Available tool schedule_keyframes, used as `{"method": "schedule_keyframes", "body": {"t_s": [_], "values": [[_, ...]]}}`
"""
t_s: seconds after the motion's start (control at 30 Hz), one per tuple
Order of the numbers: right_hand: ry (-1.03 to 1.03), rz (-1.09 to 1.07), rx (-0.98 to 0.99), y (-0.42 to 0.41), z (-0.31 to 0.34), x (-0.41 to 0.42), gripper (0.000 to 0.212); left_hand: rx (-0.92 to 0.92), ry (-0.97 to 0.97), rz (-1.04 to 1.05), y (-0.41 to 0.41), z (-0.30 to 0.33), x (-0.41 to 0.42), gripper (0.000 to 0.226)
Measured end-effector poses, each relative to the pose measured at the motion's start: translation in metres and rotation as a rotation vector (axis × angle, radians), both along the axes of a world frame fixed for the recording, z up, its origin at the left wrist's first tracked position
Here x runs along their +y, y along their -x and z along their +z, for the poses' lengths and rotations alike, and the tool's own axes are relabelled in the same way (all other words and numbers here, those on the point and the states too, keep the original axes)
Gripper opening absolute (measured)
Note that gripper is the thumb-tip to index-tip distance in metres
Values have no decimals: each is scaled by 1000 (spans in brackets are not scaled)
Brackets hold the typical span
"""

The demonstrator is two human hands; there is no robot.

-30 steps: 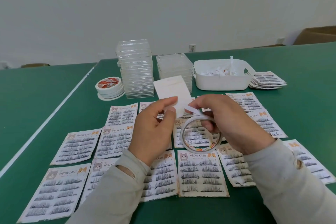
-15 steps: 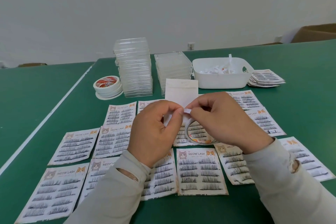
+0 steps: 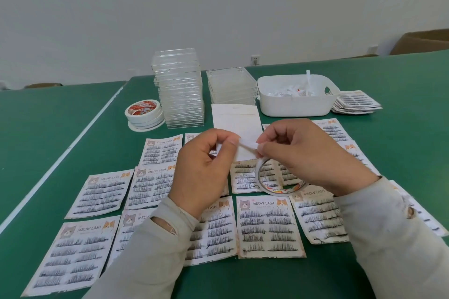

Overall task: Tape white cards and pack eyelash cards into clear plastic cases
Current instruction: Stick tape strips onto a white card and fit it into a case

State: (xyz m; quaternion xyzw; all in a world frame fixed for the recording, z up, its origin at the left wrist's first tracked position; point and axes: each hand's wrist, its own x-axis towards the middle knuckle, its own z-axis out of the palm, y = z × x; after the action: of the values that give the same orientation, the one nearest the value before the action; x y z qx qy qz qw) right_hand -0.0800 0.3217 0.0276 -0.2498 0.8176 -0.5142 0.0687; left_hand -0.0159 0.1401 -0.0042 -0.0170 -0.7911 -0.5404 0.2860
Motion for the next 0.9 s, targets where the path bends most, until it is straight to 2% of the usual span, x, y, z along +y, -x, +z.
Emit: {"method": "schedule_keyframes", "body": {"t_s": [0.13, 0.23, 0.33, 0.5, 0.9], "values": [[145, 10, -106, 0, 6, 5, 15, -87, -176, -72, 1, -1, -4, 20], [224, 13, -186, 0, 10, 8, 18, -158, -135, -127, 2, -3, -6, 35], [204, 43, -212, -3, 10, 5, 20, -173, -56, -145, 4, -6, -6, 42], [187, 64, -207, -5, 9, 3, 12, -135, -114, -201, 7, -10, -9, 50], [145, 106, -129, -7, 5, 0, 14, -176, -149, -215, 4, -5, 0, 46]]}}
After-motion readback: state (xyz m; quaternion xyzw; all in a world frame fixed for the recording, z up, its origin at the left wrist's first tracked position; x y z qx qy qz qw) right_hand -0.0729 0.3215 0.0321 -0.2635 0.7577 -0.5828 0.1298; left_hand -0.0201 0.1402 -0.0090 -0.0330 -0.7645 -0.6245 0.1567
